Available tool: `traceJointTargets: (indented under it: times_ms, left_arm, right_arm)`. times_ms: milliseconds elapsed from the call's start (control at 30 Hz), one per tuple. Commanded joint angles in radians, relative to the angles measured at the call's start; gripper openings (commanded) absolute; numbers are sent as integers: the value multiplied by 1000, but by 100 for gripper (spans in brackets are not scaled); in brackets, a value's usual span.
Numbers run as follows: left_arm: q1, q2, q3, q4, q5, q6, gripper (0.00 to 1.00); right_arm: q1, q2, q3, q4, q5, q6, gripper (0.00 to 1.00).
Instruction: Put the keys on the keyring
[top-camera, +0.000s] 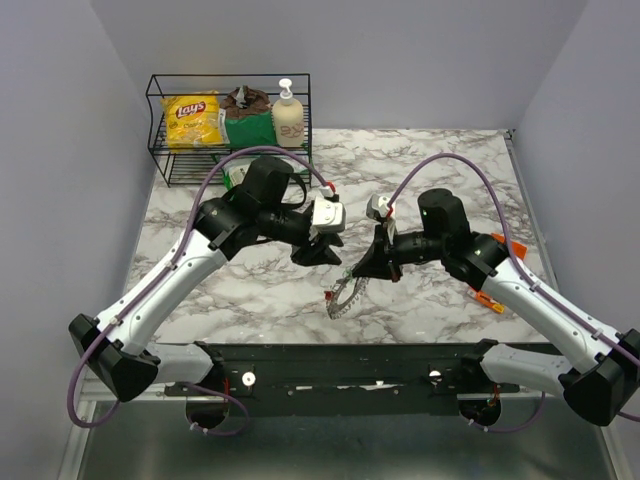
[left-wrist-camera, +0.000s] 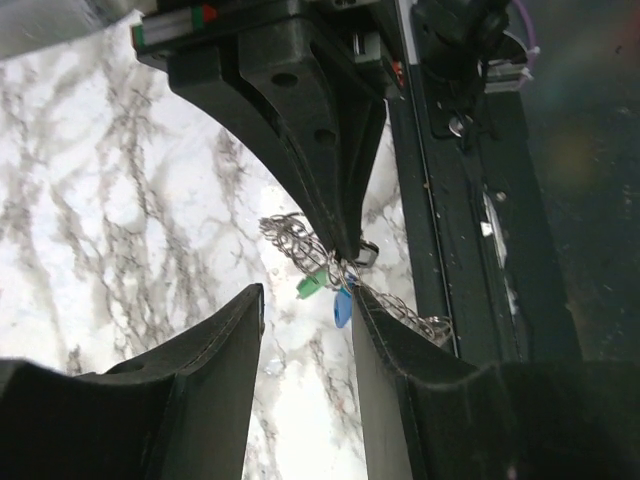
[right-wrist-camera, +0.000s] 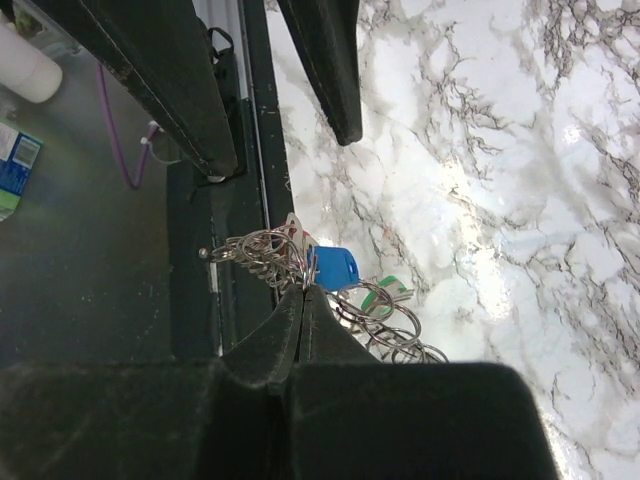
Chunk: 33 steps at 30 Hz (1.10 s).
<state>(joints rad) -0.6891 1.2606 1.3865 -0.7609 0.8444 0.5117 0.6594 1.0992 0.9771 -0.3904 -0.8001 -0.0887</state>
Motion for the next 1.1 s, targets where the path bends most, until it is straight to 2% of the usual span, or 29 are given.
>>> traceJointTargets:
  times_ms: [0, 467, 1067]
  left_arm:
    - [-1, 39, 55, -132, 71, 34, 46]
    - [-44, 134, 69, -71, 58, -13, 43]
    - [-61, 192, 72, -75, 81, -2, 29]
  right_arm:
    - [3, -27, 37, -5, 18, -31, 1]
    - [5, -21, 40, -2, 21, -28, 1]
    - [3, -30, 32, 4, 32, -19, 1]
